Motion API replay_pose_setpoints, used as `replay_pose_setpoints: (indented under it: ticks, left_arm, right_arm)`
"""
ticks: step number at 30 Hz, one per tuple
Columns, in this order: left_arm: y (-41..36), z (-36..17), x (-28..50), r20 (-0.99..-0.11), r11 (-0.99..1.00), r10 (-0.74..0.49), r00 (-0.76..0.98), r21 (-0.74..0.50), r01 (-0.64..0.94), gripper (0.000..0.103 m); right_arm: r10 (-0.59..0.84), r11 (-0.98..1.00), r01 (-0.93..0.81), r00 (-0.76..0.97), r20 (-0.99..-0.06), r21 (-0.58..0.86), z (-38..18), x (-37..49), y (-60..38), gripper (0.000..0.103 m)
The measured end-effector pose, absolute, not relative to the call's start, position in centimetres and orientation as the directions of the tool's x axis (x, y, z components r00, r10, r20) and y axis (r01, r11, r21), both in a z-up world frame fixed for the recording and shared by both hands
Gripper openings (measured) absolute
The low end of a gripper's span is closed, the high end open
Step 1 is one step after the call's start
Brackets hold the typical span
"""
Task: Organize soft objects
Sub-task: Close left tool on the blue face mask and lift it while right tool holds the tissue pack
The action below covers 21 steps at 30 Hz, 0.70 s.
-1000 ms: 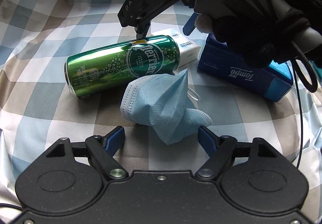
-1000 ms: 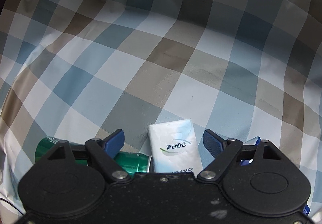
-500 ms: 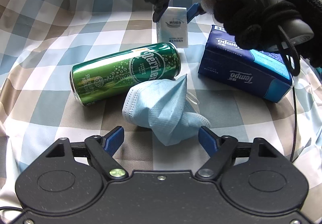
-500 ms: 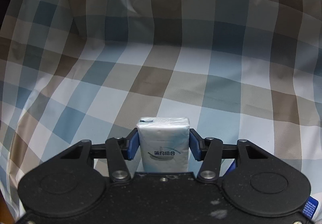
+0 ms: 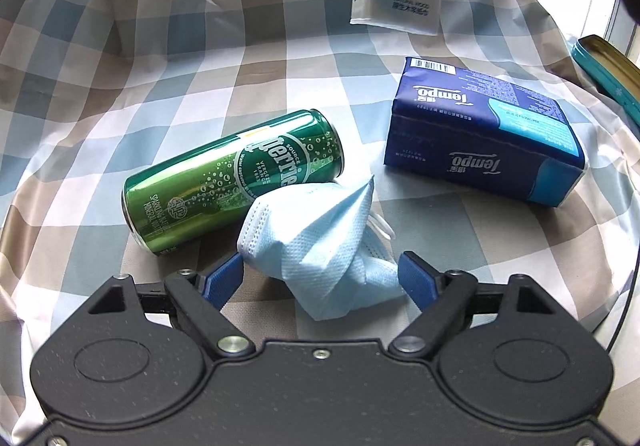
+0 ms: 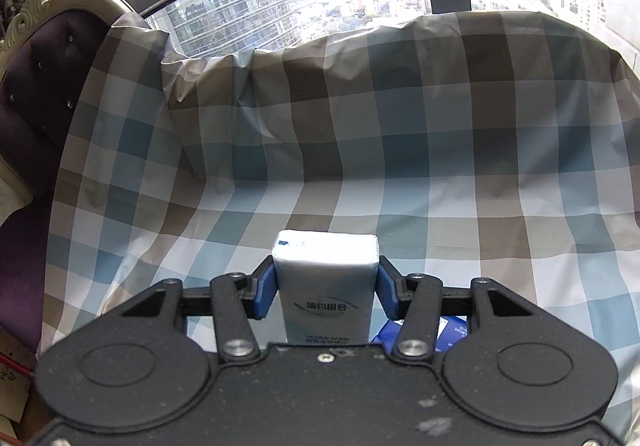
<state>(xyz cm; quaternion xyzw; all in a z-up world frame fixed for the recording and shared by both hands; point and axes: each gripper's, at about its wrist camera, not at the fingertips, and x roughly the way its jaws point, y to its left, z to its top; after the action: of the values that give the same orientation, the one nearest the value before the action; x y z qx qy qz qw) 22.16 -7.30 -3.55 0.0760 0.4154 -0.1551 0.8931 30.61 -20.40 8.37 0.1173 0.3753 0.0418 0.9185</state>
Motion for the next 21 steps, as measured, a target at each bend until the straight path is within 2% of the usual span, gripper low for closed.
replay_pose_setpoints:
  ticks: [2, 4, 9, 21]
  left_arm:
    - [-7.5, -3.6, 22.3, -0.767, 0.940, -0.210, 0.606, 0.012, 0.340, 0.079]
    - [-7.5, -3.6, 22.2, -0.766, 0.938, -0.212, 0.606, 0.014, 0.346, 0.064]
    - [-7.3, -3.3, 22.0, -0.773, 0.934, -0.235, 0.589, -0.010, 0.358, 0.050]
    - [-5.4, -0.7, 19.6, -0.761, 0.941, -0.256, 0.596, -0.055, 0.334, 0.049]
  right_arm:
    - [0.171, 0.967, 0.009, 0.724, -0.669, 0.256, 8.8, 28.8, -20.9, 0.050]
    - [0.166, 0.966, 0.012, 0.733, -0.660, 0.257, 9.0, 27.2, -21.3, 0.050]
    - [0.137, 0.969, 0.030, 0.760, -0.636, 0.245, 9.2, 23.7, -21.9, 0.050]
    - [0.134, 0.945, 0.089, 0.773, -0.620, 0.315, 8.0, 17.3, -22.8, 0.050]
